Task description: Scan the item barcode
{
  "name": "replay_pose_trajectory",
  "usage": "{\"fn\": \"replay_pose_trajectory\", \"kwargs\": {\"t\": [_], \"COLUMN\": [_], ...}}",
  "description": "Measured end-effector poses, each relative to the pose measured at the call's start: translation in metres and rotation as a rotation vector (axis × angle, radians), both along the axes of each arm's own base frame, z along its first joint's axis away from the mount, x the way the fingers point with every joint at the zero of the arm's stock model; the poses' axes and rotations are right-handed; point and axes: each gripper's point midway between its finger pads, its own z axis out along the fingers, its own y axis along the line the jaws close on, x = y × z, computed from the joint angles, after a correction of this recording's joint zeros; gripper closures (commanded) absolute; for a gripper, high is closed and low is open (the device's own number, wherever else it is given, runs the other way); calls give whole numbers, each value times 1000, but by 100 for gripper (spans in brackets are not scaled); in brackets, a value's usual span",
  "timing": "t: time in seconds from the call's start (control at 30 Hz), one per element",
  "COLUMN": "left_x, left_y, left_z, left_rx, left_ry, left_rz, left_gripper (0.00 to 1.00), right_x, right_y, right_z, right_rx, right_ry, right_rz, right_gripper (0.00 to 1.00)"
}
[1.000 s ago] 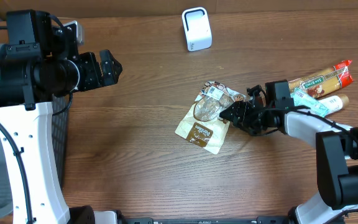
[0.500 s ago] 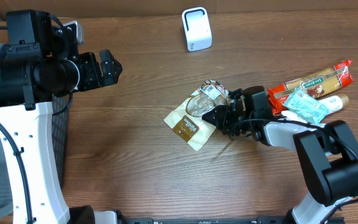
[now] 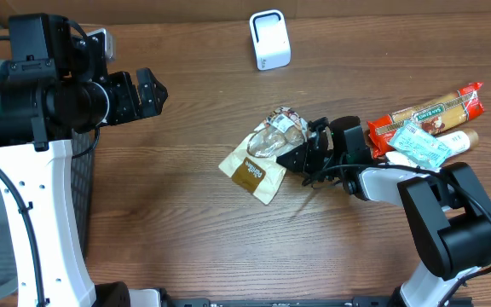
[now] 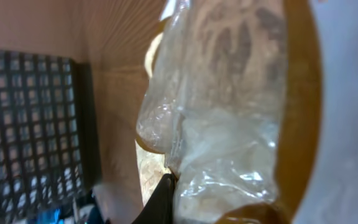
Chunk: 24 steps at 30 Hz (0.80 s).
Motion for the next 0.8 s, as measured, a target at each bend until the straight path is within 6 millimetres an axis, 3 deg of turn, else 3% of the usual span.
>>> {"fn": "replay_pose_trajectory", "kwargs": {"t": [0.27, 0.53, 0.6, 0.63, 0.8], "left_x": [0, 0, 0, 0, 0], "left_y": [0, 0, 0, 0, 0], "left_z": [0, 0, 0, 0, 0], "left_rx": [0, 0, 0, 0, 0], "left_ry": [0, 0, 0, 0, 0], "left_rz": [0, 0, 0, 0, 0], "left_gripper": [0, 0, 0, 0, 0], "right_x": [-28, -33, -27, -24, -12], "right_y": [13, 19, 22, 24, 20], "right_z": [14, 12, 12, 12, 4], "right_rx": [60, -187, -258, -282, -345], "right_ry": [68, 105, 62, 39, -14], "right_rz": [196, 272, 274, 275, 257], "right_gripper": [96, 96, 89, 81, 67]}}
